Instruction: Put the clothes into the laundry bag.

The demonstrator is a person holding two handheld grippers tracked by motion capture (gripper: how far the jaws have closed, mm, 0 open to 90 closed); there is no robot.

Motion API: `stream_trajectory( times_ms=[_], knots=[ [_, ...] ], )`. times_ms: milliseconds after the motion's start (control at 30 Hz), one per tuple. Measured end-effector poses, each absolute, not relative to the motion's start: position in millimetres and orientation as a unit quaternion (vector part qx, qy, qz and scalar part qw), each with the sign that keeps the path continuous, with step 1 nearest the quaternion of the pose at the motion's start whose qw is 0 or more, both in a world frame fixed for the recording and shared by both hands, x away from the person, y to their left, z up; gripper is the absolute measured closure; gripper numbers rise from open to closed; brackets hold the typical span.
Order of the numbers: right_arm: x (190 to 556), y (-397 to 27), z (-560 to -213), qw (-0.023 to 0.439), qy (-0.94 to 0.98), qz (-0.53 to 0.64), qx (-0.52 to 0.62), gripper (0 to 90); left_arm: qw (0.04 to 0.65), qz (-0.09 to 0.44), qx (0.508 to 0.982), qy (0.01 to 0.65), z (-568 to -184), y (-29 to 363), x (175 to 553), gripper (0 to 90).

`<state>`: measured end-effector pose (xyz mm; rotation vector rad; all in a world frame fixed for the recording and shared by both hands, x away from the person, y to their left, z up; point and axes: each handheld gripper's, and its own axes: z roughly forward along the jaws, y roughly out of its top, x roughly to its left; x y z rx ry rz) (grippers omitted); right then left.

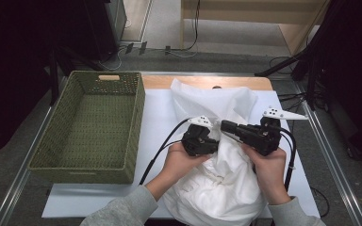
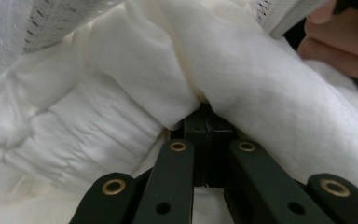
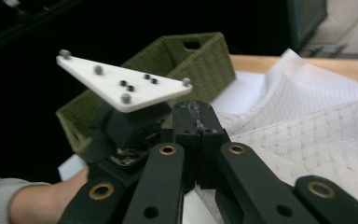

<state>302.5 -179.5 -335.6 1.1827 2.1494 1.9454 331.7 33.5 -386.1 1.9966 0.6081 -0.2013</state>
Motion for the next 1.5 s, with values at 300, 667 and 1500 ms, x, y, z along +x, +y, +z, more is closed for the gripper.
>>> stream_trajectory(
  times_ms=[300, 667, 1500],
  knots=[
    [307.9, -186.5, -348.5, 0.014, 0.689, 0.608, 0.393, 90.0, 0.477, -0.056, 0.834, 0.271, -393.7, 10.7, 348.4, 90.0],
    [300.7, -202.0, -350.2, 0.018, 0.689, 0.606, 0.397, 90.0, 0.458, -0.021, 0.837, 0.297, -396.2, -13.7, 382.4, 90.0],
    [304.9, -205.7, -358.0, 0.037, 0.713, 0.559, 0.422, 90.0, 0.426, -0.070, 0.861, 0.268, -353.7, 64.3, 353.5, 38.9]
  ],
)
